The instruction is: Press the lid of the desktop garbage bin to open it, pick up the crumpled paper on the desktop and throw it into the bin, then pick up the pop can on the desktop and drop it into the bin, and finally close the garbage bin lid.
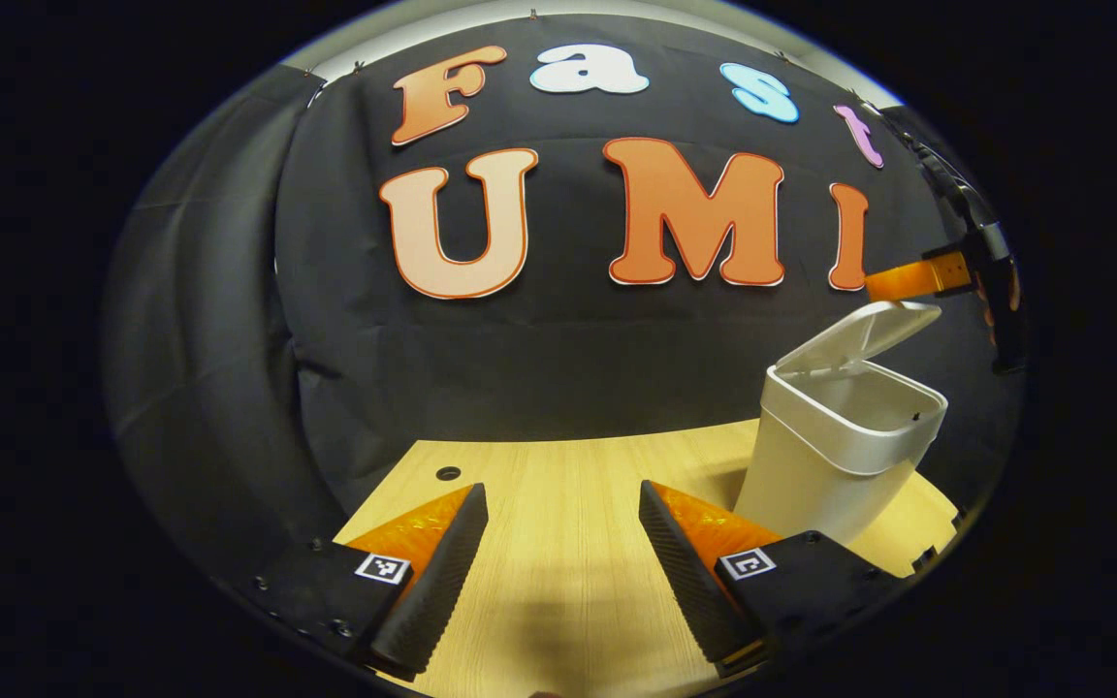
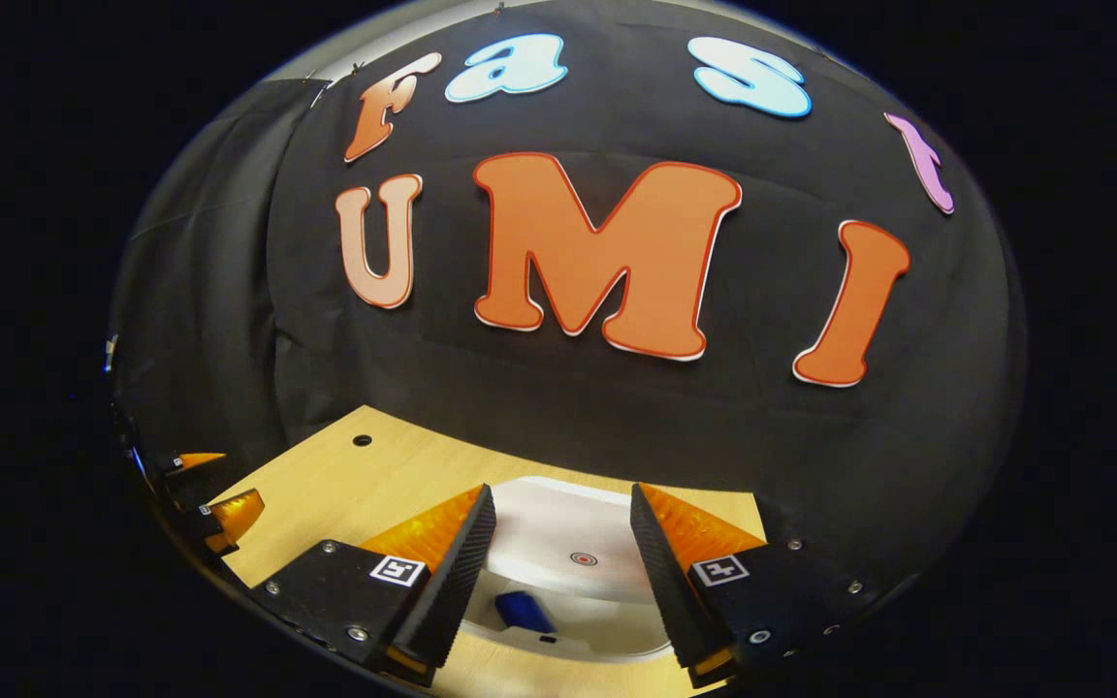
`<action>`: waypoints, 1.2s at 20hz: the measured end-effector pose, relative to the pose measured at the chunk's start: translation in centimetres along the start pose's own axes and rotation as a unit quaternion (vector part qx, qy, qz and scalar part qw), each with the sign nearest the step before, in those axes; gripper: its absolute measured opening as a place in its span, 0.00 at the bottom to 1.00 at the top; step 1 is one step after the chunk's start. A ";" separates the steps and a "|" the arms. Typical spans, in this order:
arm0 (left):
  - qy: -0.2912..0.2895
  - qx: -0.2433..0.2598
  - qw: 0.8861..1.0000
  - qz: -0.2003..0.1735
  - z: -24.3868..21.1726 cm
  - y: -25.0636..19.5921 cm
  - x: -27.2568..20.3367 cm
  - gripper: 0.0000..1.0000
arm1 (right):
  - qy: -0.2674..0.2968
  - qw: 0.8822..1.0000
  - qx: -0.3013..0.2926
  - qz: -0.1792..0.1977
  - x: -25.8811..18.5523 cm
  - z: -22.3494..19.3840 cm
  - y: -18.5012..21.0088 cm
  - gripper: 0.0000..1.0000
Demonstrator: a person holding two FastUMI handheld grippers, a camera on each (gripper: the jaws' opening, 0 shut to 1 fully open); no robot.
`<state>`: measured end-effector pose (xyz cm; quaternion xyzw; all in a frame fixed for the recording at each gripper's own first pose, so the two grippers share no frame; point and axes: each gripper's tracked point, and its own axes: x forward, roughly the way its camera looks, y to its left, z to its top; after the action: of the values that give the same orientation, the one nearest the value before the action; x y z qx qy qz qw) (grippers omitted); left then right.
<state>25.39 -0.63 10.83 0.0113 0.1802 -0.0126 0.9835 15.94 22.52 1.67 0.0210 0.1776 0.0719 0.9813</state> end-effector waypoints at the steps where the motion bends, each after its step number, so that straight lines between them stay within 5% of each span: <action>1: 0.001 -0.003 1.000 0.001 -0.1 0.0 0.0 1.00 | 0.009 1.000 0.003 0.000 -0.1 -0.6 0.0 0.85; 17: 0.034 0.004 0.999 0.024 -2.1 0.3 -0.1 1.00 | 0.129 0.989 0.066 -0.007 -0.5 -8.9 0.9 0.85; 24: 0.040 0.014 0.999 0.012 -2.1 -0.6 0.9 1.00 | 0.147 0.987 0.068 -0.020 -0.6 -9.4 1.0 0.76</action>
<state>25.44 -1.18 8.50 0.0274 0.2190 -0.0031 0.9753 11.92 23.56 -6.84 0.0730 0.3247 0.0425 0.9420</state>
